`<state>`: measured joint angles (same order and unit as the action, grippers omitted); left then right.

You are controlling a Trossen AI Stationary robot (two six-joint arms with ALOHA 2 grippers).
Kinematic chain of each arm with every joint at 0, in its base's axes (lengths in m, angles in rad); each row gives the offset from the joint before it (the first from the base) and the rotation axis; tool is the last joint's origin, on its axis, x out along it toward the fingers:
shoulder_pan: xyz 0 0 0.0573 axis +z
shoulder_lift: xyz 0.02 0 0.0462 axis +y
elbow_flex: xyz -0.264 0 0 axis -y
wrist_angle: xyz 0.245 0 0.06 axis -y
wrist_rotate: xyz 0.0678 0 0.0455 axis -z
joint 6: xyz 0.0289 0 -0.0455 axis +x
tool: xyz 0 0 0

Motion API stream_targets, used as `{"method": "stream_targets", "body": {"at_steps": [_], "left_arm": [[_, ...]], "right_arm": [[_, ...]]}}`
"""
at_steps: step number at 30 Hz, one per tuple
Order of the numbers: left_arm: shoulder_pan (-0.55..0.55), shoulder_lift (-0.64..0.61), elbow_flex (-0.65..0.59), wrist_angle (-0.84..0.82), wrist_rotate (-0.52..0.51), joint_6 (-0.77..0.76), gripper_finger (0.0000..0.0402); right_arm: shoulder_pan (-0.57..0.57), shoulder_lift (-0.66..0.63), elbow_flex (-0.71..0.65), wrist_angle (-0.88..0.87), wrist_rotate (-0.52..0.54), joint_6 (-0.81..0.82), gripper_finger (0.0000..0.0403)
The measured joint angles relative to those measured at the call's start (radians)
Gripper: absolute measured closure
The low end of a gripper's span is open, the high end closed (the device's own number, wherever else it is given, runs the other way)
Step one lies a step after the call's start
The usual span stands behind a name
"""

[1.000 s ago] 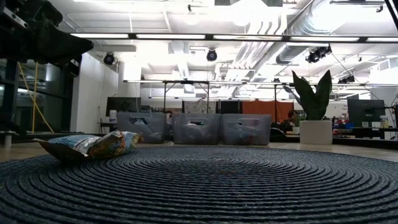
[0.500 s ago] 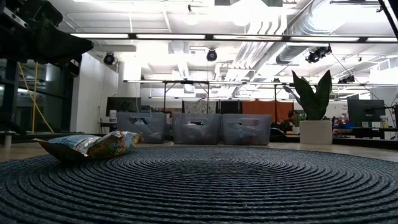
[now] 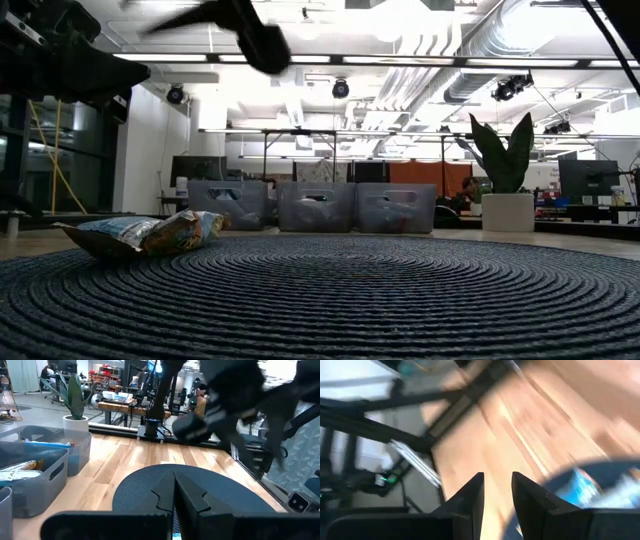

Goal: Pick and place Granola Bars by type
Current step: Put the yellow granola bar into the middle black bin

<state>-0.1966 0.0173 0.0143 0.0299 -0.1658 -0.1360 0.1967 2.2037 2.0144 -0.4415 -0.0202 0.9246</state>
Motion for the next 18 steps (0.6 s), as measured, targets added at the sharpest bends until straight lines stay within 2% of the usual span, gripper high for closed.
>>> {"method": "stream_targets", "body": {"at_steps": [6, 12, 18], "left_arm": [[0.000, 0.000, 0.000, 0.000, 0.000, 0.000, 0.0400], [0.000, 0.000, 0.000, 0.000, 0.000, 0.000, 0.0400], [0.000, 0.000, 0.000, 0.000, 0.000, 0.000, 0.0400]], "right_arm": [[0.001, 0.034, 0.000, -0.199, 0.041, 0.079, 0.0318], [-0.002, 0.063, 0.000, -0.250, 0.044, 0.082, 0.0315], [-0.002, 0.107, 0.000, -0.248, 0.070, 0.122, 0.0266]]}}
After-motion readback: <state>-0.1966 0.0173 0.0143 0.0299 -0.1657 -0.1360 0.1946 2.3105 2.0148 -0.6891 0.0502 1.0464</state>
